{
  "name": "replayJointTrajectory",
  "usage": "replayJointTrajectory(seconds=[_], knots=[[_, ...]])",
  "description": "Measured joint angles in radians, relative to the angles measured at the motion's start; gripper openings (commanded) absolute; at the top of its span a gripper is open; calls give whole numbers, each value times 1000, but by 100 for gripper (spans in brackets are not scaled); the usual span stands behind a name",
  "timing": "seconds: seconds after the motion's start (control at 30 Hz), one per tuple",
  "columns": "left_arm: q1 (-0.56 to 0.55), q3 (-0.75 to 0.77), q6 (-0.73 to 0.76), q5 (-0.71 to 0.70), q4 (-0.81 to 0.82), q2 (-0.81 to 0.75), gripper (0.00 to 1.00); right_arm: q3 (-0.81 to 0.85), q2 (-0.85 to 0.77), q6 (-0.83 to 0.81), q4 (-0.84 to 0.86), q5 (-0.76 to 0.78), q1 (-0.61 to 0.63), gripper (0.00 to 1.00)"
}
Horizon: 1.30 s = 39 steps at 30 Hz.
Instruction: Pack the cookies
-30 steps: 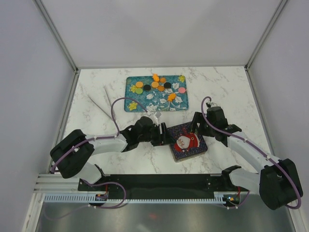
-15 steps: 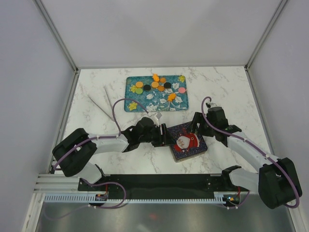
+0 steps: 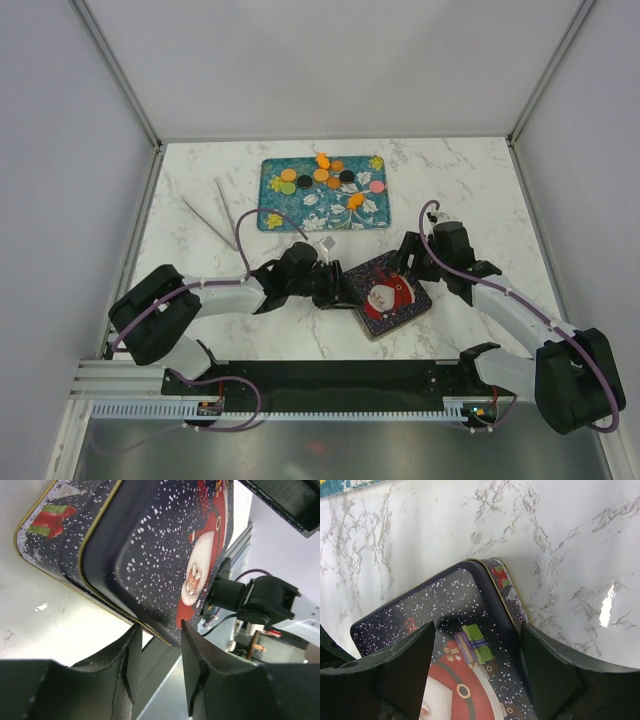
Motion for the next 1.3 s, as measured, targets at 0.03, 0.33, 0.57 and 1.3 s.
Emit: replayJointTrajectory(seconds=[0.03,0.33,0.57,1.3], knots=[[6,0,-11,12,0,0,41,-1,-1,0,3,0,0,75],[95,-3,-59,89,-1,2,33,-17,-17,1,38,-18,-8,67],[174,-3,-60,85,-15,21,32,-17,-18,-11,16,27,52,68],[203,70,16,95,-151,39,52,178,27,-60,-227,419,366,63]])
